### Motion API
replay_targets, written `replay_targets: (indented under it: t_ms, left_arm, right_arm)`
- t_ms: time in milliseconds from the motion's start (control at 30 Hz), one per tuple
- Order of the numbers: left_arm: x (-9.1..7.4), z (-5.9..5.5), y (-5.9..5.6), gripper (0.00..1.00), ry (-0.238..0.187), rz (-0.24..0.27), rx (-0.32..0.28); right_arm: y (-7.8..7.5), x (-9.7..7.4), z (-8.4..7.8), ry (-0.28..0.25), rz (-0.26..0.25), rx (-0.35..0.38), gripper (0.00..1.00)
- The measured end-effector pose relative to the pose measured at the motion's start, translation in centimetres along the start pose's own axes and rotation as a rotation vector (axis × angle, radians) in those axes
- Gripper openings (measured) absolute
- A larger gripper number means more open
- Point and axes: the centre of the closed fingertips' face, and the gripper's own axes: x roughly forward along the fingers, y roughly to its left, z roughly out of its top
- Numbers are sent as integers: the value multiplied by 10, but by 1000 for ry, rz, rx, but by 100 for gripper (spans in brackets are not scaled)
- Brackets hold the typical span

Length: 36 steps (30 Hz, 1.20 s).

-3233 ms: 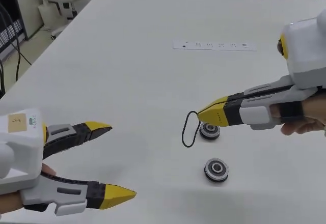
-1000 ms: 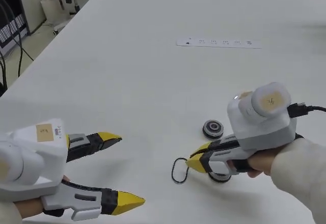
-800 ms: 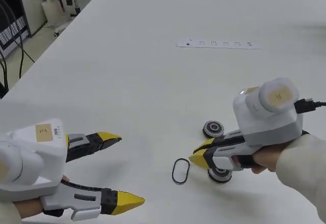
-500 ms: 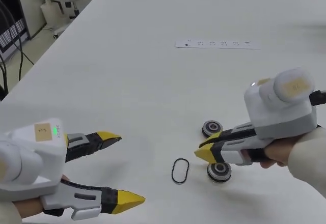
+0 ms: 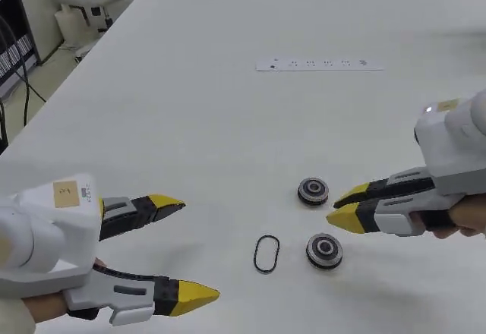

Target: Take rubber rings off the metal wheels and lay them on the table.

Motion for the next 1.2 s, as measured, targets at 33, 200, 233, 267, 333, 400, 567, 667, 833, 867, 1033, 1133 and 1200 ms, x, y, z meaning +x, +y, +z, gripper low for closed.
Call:
replay_targets:
  t_ms: [33,200,233,267,333,400,567,667,833,867,1033,1133,1200]
  left_arm:
    - [0,1,0,74,0,-2,0]
    - [1,3,0,74,2,-8,8]
    - [1,4,0,74,2,-9,8]
    - [1,4,0,74,1,-10,9]
    - [1,6,-1,74,2,-15,15]
    - [1,9,-1,74,5,-18,25]
    - [0,26,0,74,-24,-30,28]
    - [-1,38,2,74,-40,-38,28]
    - [1,61,5,73,-61,-40,43]
    - [2,63,6,72,-56,-39,38]
    - [12,77,-1,73,-40,-79,57]
    - [22,83,-5,74,-21,-103,74]
    - [28,89,-9,75,-22,-125,78]
  right_arm:
    - [-1,-3,-2,2,4,0,14]
    - [-2,-9,-12,19,10,-9,16]
    - [-2,-9,-16,27,14,-13,16]
    - [-2,-9,-18,30,16,-18,16]
    - [-1,-8,-23,29,26,-14,17]
    - [1,-5,-27,22,34,0,18]
    - [3,-1,-35,16,38,10,18]
    - [3,1,-40,32,40,7,19]
    - [4,2,-45,45,45,1,19]
    - [4,2,-45,45,45,2,19]
    - [5,4,-47,47,47,14,19]
    - [8,6,-49,42,58,34,19]
    - [8,7,-48,40,61,36,19]
